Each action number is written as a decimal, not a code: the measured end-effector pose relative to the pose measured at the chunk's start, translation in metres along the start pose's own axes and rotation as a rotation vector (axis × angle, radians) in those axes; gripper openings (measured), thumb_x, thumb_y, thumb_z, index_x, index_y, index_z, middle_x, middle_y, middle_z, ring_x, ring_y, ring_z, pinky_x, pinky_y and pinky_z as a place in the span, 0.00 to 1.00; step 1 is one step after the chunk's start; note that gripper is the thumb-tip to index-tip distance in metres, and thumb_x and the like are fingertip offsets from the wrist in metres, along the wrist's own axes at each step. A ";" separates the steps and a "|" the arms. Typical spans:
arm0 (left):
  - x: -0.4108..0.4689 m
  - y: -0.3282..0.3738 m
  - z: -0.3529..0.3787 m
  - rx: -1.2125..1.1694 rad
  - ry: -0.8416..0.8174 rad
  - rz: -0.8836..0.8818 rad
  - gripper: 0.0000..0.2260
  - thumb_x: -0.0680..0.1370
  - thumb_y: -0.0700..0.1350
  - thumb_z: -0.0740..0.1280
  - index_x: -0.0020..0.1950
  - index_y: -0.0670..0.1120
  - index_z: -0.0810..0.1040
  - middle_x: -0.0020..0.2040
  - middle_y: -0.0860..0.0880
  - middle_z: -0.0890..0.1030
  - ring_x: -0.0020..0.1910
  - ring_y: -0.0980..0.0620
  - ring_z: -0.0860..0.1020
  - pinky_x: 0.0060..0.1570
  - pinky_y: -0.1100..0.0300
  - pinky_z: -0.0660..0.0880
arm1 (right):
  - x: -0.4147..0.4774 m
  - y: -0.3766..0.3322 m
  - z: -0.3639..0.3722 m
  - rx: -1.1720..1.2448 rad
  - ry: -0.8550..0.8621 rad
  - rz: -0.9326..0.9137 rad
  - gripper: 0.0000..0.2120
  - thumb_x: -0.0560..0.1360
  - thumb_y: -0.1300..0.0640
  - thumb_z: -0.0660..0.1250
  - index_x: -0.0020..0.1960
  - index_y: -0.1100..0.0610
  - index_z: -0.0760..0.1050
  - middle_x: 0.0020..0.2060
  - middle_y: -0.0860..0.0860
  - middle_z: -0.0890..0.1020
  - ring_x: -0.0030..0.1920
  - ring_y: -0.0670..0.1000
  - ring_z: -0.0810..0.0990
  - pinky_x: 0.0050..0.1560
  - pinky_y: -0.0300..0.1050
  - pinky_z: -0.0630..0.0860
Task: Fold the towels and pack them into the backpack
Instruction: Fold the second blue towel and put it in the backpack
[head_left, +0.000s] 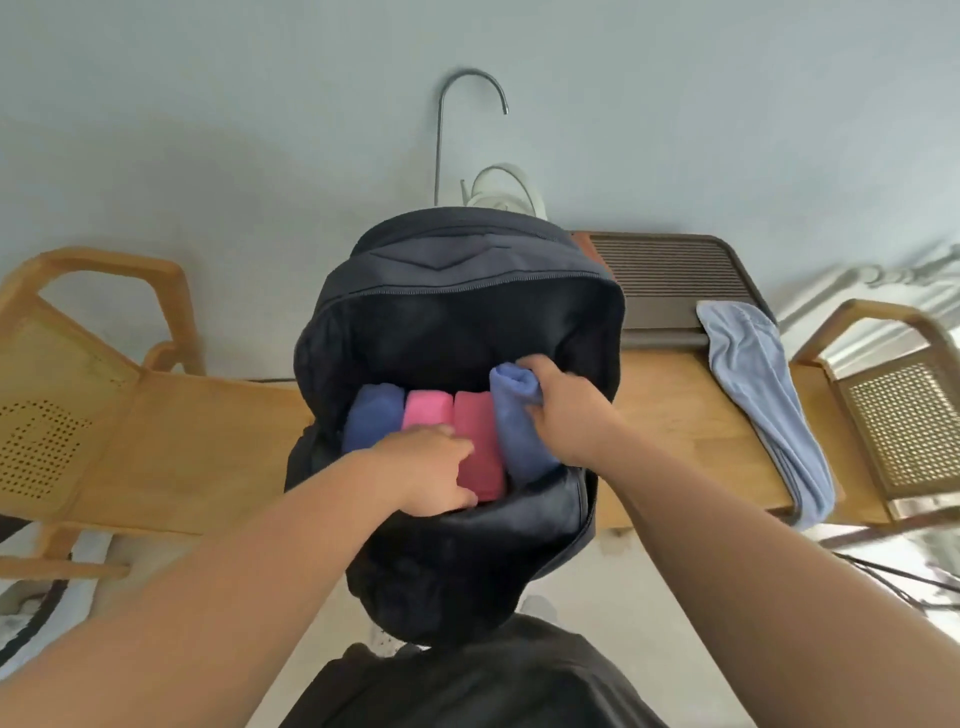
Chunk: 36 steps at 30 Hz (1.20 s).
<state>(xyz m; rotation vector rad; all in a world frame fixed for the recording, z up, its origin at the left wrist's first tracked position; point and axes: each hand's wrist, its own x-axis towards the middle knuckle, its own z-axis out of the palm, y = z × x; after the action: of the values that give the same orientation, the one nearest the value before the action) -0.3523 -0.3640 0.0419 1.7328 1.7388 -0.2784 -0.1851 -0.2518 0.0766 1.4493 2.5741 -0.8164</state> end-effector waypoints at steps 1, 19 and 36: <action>0.006 0.000 -0.004 0.059 -0.022 0.034 0.33 0.76 0.66 0.63 0.76 0.51 0.64 0.75 0.48 0.65 0.70 0.43 0.68 0.65 0.45 0.71 | 0.004 -0.003 0.005 -0.018 -0.033 0.046 0.22 0.79 0.62 0.60 0.72 0.52 0.64 0.50 0.59 0.80 0.47 0.59 0.79 0.44 0.48 0.73; 0.069 0.028 -0.004 0.540 -0.144 0.119 0.42 0.77 0.49 0.66 0.81 0.56 0.41 0.79 0.45 0.28 0.78 0.39 0.32 0.73 0.29 0.39 | -0.017 -0.006 0.045 -0.317 0.121 0.081 0.24 0.79 0.47 0.63 0.74 0.50 0.65 0.60 0.56 0.76 0.57 0.61 0.77 0.54 0.55 0.78; 0.093 0.026 0.008 0.766 -0.002 0.268 0.34 0.80 0.63 0.56 0.80 0.63 0.40 0.80 0.34 0.47 0.80 0.36 0.47 0.74 0.36 0.37 | -0.037 0.035 0.029 -0.541 -0.484 -0.068 0.31 0.82 0.37 0.42 0.74 0.51 0.69 0.76 0.51 0.68 0.80 0.52 0.55 0.79 0.53 0.47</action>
<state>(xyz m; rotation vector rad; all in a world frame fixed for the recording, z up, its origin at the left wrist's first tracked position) -0.3167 -0.2905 -0.0108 2.4602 1.4571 -0.9115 -0.1415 -0.2802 0.0496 0.8820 2.2298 -0.3622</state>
